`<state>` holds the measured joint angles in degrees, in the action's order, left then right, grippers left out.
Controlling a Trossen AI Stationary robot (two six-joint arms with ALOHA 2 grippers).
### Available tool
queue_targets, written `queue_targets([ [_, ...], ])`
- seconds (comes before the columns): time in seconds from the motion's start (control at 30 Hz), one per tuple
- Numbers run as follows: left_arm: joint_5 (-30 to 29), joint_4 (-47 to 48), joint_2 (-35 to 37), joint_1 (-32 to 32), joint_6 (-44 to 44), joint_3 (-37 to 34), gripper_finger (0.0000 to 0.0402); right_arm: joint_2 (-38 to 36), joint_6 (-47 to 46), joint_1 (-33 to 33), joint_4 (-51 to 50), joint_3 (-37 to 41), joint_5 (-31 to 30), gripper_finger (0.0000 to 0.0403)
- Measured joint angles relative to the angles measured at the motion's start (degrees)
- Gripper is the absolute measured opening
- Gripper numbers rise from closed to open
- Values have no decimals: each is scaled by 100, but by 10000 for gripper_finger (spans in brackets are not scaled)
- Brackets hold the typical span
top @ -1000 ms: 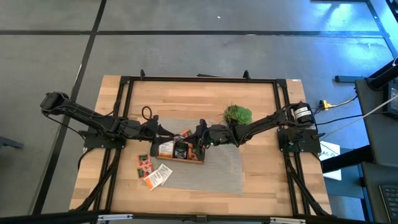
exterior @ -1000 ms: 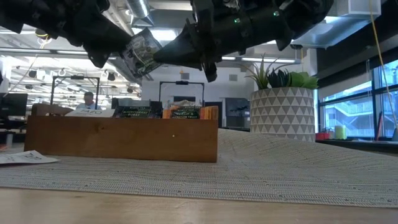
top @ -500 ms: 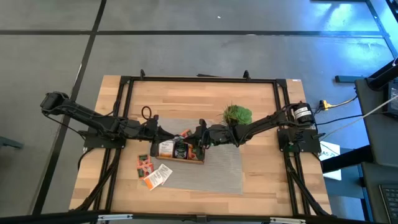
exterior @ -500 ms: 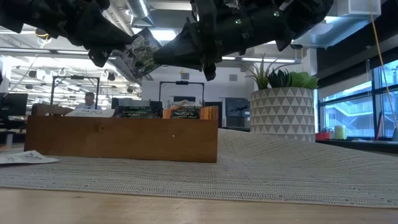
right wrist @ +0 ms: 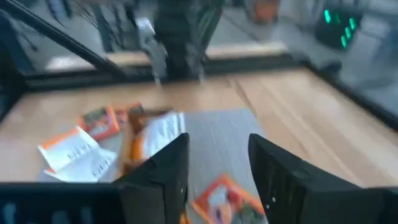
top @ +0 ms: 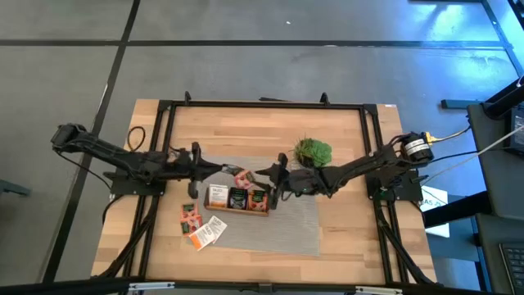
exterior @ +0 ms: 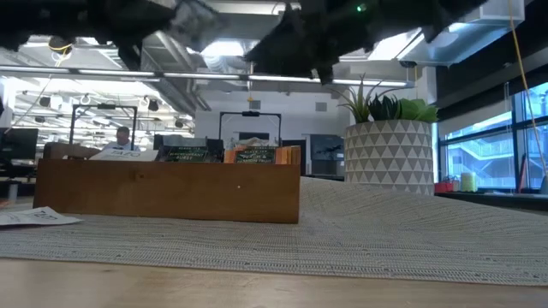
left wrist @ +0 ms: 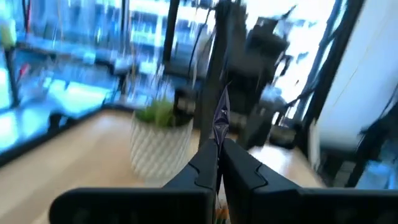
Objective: Pick & Place Tea
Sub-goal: Put the violet tea bag into the middle section of the wooden organizer
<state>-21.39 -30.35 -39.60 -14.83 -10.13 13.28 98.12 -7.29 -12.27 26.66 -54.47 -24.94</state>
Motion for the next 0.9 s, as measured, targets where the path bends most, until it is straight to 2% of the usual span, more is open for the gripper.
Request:
queue_targets([
  [0.13,313,-1626,91,14,352,-711,7,74,666,-12,1489,250,416,167],
  [0.27,824,-2508,61,9,717,-989,7,242,1043,12,2447,273,579,167],
  [0.33,882,-2615,61,9,873,-992,7,377,1053,70,2811,232,675,168],
  [0.53,913,-2888,34,9,1408,-894,7,1044,1367,209,3215,-411,1748,168],
  [0.6,900,-2892,35,9,1385,-881,8,1242,1492,221,3239,-717,1720,168],
  [0.73,934,-2877,33,11,1348,-881,8,1544,1577,243,3201,-1255,1293,168],
  [0.9,1101,-2865,33,11,1258,-881,8,1672,1653,227,2873,-1571,1213,168],
])
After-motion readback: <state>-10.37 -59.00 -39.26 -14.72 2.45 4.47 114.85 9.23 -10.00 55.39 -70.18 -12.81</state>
